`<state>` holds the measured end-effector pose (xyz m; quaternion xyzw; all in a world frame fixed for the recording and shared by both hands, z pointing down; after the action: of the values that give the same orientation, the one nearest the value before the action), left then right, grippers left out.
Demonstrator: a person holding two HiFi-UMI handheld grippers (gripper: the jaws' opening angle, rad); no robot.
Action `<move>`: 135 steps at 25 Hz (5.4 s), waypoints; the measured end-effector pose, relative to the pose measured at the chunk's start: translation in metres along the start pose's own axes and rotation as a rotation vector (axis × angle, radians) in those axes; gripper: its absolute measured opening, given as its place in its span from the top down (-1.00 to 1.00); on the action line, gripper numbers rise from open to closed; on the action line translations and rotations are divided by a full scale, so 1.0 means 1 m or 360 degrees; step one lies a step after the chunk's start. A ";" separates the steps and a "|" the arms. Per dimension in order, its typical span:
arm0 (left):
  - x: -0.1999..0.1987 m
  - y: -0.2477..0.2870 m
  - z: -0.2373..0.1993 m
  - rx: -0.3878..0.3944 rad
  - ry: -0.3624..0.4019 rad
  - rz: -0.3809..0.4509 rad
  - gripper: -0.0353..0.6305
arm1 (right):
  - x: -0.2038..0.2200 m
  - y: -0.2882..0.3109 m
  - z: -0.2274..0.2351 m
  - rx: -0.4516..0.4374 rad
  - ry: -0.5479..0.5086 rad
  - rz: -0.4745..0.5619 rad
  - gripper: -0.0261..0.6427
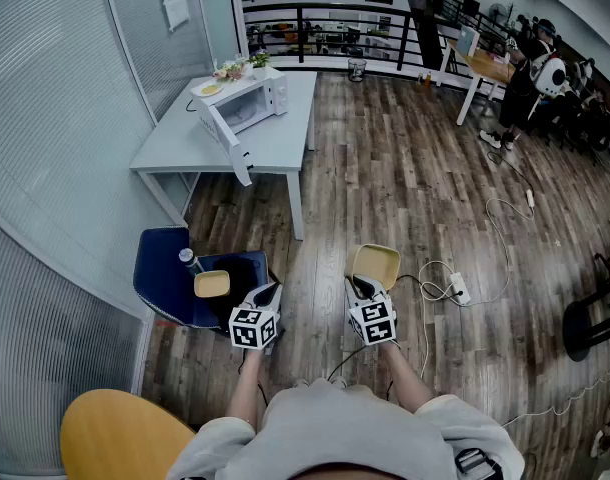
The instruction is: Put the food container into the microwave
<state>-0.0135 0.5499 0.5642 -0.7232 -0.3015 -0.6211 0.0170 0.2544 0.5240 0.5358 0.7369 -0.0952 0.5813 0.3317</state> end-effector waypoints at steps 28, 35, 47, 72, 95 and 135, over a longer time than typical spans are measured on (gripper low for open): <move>0.012 0.032 0.060 0.0021 0.0001 -0.0034 0.86 | 0.020 -0.025 0.033 -0.0088 -0.0016 0.0019 0.84; 0.016 0.045 0.069 0.0017 -0.0003 -0.0045 0.86 | 0.029 -0.022 0.049 -0.0090 -0.0014 -0.0002 0.84; 0.002 0.093 0.041 0.0044 -0.0019 -0.0052 0.86 | 0.024 0.023 0.075 -0.0087 -0.0018 -0.0032 0.84; -0.092 0.265 -0.097 0.0218 -0.0015 -0.0088 0.86 | -0.046 0.210 0.159 0.0029 -0.0009 -0.0096 0.84; -0.158 0.357 -0.213 0.0255 0.0037 -0.0079 0.86 | -0.092 0.351 0.193 0.0083 0.0005 -0.0097 0.84; -0.263 0.593 -0.272 0.0202 0.0000 -0.0129 0.86 | -0.139 0.542 0.380 -0.0071 0.0018 -0.0122 0.84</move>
<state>0.0036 -0.1525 0.5950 -0.7078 -0.3693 -0.6010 0.0375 0.2288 -0.1506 0.5735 0.7291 -0.0779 0.5701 0.3705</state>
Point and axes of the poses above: the fingertips, and each gripper's own axes: y forward along the fingers, z to its right, x out of its underside, the point moved 10 cm from there along -y, backward along the fingers, and after that the axes turned 1 degree about -y, right-handed, at the moved point
